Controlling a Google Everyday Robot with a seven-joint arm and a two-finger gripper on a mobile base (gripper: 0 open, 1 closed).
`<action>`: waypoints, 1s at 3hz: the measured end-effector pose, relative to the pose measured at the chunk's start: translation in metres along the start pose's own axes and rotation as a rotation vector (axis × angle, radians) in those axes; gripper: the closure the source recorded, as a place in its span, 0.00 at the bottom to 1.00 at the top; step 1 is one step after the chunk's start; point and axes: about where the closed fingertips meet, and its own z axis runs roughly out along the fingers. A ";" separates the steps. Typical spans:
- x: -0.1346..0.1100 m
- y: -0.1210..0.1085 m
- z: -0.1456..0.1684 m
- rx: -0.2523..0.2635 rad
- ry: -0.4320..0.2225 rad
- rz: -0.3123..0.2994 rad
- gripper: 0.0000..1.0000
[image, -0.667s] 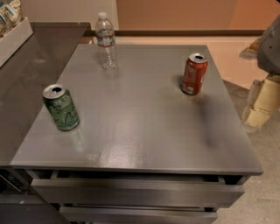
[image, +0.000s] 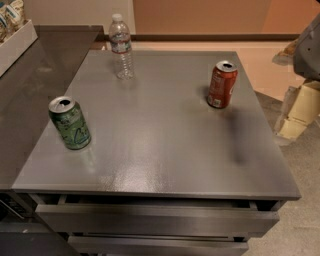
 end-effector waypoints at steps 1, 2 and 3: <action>0.000 -0.021 0.008 -0.003 -0.063 0.035 0.00; -0.001 -0.049 0.017 0.003 -0.136 0.077 0.00; 0.000 -0.072 0.035 -0.007 -0.207 0.122 0.00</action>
Offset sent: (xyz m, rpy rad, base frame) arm 0.0849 -0.0182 -0.0064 0.2460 -0.0439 -0.0726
